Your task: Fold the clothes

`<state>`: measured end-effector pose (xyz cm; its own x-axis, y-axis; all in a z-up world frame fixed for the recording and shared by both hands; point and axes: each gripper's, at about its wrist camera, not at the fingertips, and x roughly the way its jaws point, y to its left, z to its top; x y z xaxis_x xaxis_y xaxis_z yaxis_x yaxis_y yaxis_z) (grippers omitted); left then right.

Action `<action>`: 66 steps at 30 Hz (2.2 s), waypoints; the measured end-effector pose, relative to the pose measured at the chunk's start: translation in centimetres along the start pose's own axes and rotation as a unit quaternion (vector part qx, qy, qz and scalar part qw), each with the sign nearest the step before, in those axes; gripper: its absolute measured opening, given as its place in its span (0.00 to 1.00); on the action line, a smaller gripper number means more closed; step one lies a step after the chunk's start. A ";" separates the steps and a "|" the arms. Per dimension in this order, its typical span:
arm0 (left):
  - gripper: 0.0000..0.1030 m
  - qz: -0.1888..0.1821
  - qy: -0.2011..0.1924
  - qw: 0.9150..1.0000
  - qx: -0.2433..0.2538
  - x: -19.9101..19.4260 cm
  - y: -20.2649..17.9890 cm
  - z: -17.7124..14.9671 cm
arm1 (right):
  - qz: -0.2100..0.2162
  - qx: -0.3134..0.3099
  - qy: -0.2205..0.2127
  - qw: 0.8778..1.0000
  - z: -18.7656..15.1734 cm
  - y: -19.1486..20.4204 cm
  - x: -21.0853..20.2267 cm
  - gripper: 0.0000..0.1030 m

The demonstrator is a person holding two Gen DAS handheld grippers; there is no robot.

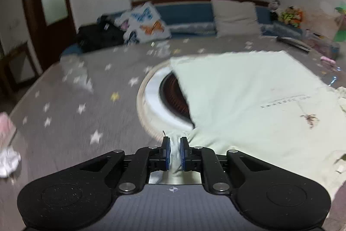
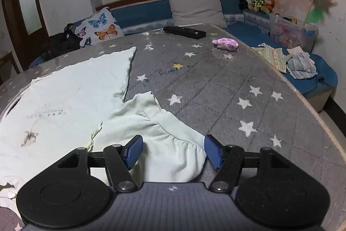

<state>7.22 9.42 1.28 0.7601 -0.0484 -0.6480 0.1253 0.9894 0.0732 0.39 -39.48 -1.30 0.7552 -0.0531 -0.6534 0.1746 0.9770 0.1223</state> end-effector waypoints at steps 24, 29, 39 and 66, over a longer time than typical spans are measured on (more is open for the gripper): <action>0.71 0.028 -0.003 1.000 -0.005 -1.2 1.4 -1.2 | -0.032 -0.060 0.008 0.998 -1.0 1.5 -5.8 0.28; 0.86 0.015 -0.020 1.000 -0.009 -2.3 0.2 -1.2 | 0.019 -0.093 -0.022 0.995 0.6 4.3 -4.7 0.40; 0.92 -0.024 -0.024 0.999 -0.027 -2.0 -2.5 -1.1 | 0.118 -0.107 -0.004 0.987 2.8 9.2 2.1 0.40; 1.00 -0.101 -0.032 0.991 0.079 -1.8 -12.7 -3.1 | 0.174 -0.255 0.013 0.951 -4.9 13.0 -5.4 0.55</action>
<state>2.30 -2.59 -0.86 0.7478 -0.2567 -0.6123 0.3737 0.9250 0.0686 -4.55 -25.44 0.19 0.6943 0.2914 -0.6580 -0.4184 0.9074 -0.0397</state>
